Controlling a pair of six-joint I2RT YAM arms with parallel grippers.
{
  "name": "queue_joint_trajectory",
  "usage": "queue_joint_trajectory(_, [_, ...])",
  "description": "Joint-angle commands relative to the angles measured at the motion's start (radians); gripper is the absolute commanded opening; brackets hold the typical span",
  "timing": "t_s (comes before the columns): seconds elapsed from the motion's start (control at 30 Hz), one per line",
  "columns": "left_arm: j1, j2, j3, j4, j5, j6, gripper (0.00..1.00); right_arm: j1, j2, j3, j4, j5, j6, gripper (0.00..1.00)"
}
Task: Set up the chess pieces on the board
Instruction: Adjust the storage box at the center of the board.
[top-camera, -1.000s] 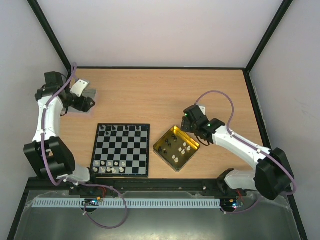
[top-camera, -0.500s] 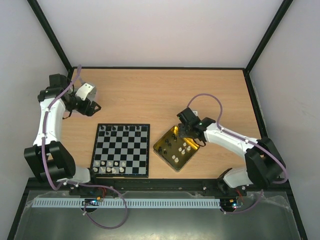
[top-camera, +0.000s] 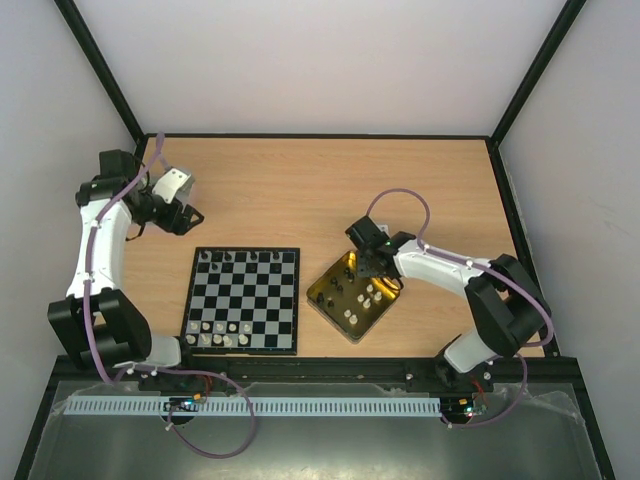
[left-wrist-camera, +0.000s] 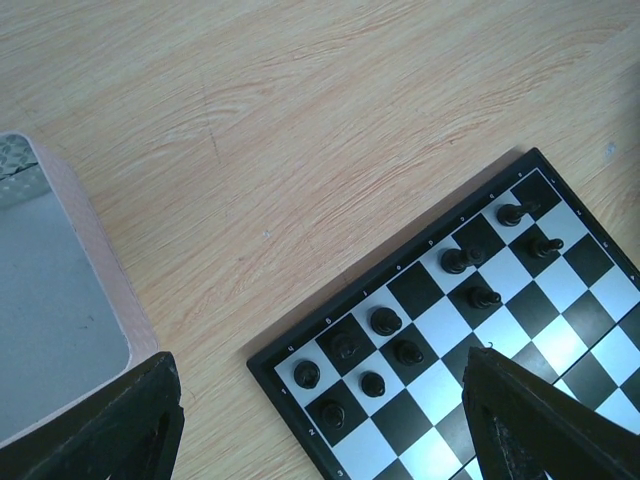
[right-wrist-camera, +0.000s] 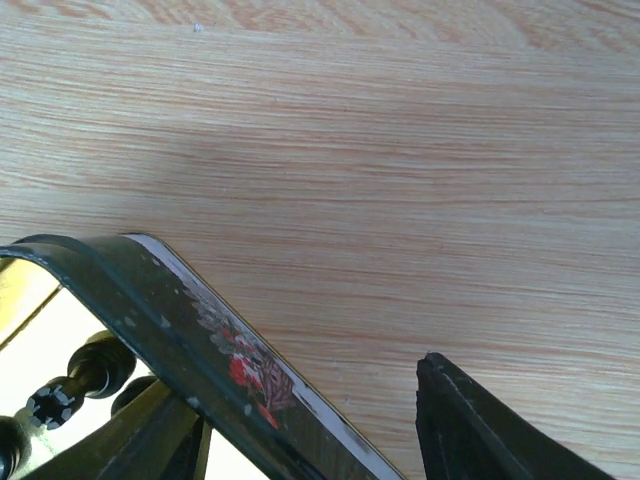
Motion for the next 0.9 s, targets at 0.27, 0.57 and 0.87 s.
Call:
queue_joint_trajectory(0.27, [-0.007, -0.050, -0.021, -0.013, 0.029, -0.009, 0.78, -0.001, 0.057, 0.052, 0.021, 0.110, 0.039, 0.47])
queue_joint_trajectory(0.57, [-0.011, -0.064, -0.031, -0.005, 0.043, -0.025, 0.78, -0.073, 0.034, 0.002, 0.041, 0.122, 0.063, 0.44])
queue_joint_trajectory(0.87, [-0.012, -0.084, -0.061, 0.008, 0.040, -0.028, 0.78, -0.150, 0.006, -0.046, 0.057, 0.109, 0.096, 0.45])
